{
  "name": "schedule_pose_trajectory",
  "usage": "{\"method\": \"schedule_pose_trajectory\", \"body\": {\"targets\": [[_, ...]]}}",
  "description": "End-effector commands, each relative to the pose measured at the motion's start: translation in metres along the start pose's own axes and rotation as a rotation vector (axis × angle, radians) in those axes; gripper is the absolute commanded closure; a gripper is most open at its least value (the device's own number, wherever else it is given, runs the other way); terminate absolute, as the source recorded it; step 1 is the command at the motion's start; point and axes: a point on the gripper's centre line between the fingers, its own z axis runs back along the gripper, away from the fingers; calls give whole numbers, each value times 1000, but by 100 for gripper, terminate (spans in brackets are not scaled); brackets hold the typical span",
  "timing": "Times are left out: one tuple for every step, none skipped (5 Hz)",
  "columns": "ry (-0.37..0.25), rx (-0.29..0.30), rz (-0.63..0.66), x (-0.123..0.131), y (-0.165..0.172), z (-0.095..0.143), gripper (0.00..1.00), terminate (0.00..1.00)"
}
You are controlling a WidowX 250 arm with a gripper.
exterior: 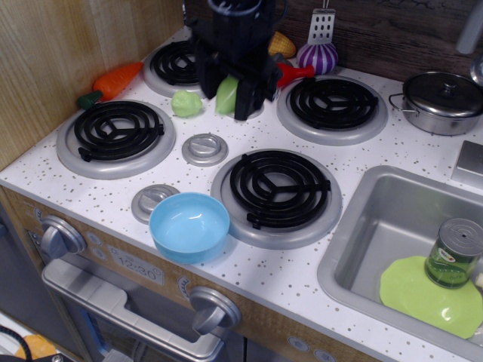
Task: Put pear in bowl
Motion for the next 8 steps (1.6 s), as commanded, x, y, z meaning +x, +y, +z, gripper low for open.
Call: {"method": "schedule_pose_trajectory", "body": {"targets": [[-39,3,89,-34,-13,12,100,0],[-49,-29,111,-51,-17,0,100,0],[-68,-28,106,-62,-18,-5,100,0],[-90,-33,86,-69,-16,-8,0,0],[-124,-46,90,-69,-14,-12,0,0],[-124,-46,90,-69,-14,-12,0,0],[-124,-46,90,-69,-14,-12,0,0],[-124,-46,90,-69,-14,-12,0,100]]}}
